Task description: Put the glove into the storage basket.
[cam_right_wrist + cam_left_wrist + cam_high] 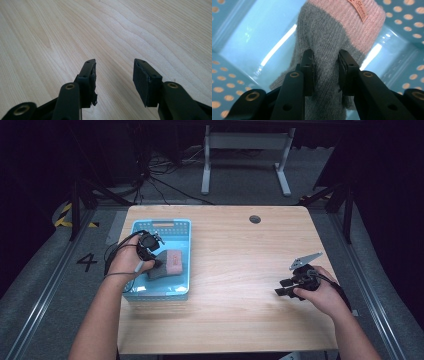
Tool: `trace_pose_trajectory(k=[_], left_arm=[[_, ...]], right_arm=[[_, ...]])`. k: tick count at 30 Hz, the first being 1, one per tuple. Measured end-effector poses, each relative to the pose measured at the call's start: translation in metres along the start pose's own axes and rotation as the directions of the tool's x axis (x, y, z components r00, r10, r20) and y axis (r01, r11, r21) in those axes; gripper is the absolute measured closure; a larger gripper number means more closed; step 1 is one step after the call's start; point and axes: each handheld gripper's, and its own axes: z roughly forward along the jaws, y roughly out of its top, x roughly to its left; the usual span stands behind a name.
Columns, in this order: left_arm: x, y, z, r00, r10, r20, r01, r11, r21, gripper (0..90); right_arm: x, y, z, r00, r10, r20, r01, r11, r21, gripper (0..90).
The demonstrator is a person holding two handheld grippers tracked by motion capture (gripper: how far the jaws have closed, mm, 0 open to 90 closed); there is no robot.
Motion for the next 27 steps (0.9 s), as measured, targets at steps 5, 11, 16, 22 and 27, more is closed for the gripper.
trace_pose_trajectory(k=[5, 11, 16, 22, 27], left_arm=[[0.003, 0.001, 0.011, 0.9997, 0.001, 0.023, -0.002, 1.0, 0.002, 69.8], [0.006, 0.002, 0.017, 0.9981, 0.011, 0.061, -0.011, 0.9999, 0.005, 68.4], [0.009, 0.003, 0.025, 0.9977, 0.023, 0.064, -0.023, 0.9997, 0.004, 66.8], [0.006, 0.003, 0.025, 0.9993, 0.007, 0.036, -0.007, 0.9996, -0.027, 57.3], [0.002, 0.003, 0.016, 0.9999, 0.013, -0.006, -0.013, 0.9975, -0.07, 50.0]], right_arm=[[0.001, 0.0, 0.0, 1.0, -0.008, -0.002, 0.008, 1.0, -0.003, 53.2], [0.001, 0.001, 0.001, 0.9999, -0.014, 0.0, 0.014, 1.0, -0.008, 52.5], [0.001, 0.001, 0.0, 0.9999, -0.011, -0.002, 0.011, 1.0, -0.013, 52.3], [0.001, 0.001, -0.002, 0.9998, -0.017, 0.009, 0.018, 1.0, -0.018, 51.0], [0.002, 0.004, -0.003, 0.9996, -0.026, 0.014, 0.026, 0.999, -0.026, 50.3]])
